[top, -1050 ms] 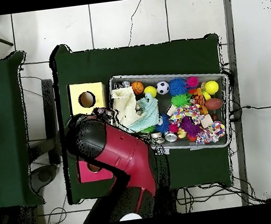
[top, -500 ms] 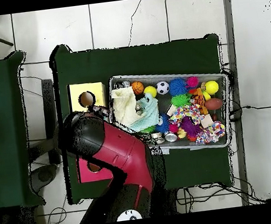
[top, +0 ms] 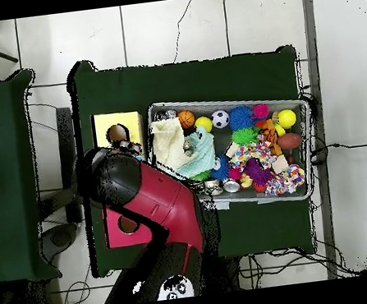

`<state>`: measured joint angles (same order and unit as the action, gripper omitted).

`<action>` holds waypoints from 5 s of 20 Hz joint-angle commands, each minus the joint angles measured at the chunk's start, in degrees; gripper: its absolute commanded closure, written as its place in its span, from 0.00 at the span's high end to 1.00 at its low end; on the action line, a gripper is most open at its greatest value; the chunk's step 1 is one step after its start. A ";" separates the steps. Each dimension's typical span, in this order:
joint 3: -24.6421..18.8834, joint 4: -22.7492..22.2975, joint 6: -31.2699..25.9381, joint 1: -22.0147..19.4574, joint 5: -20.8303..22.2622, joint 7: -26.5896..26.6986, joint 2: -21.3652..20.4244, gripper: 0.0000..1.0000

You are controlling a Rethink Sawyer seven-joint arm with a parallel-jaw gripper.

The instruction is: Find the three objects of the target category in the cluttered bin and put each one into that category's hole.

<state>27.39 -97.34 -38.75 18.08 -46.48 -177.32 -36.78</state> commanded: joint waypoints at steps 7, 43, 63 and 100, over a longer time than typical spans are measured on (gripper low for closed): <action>-6.53 -3.20 1.77 -1.61 -2.22 -9.37 0.95 0.00; -3.73 -0.81 3.66 1.00 -0.09 -11.00 4.39 0.00; -10.31 -6.21 14.16 -2.26 -1.10 -5.72 4.13 0.00; -23.96 -17.67 33.22 -9.73 3.50 -3.51 5.07 0.00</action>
<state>11.34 -108.72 -5.37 9.90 -46.26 -177.32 -35.82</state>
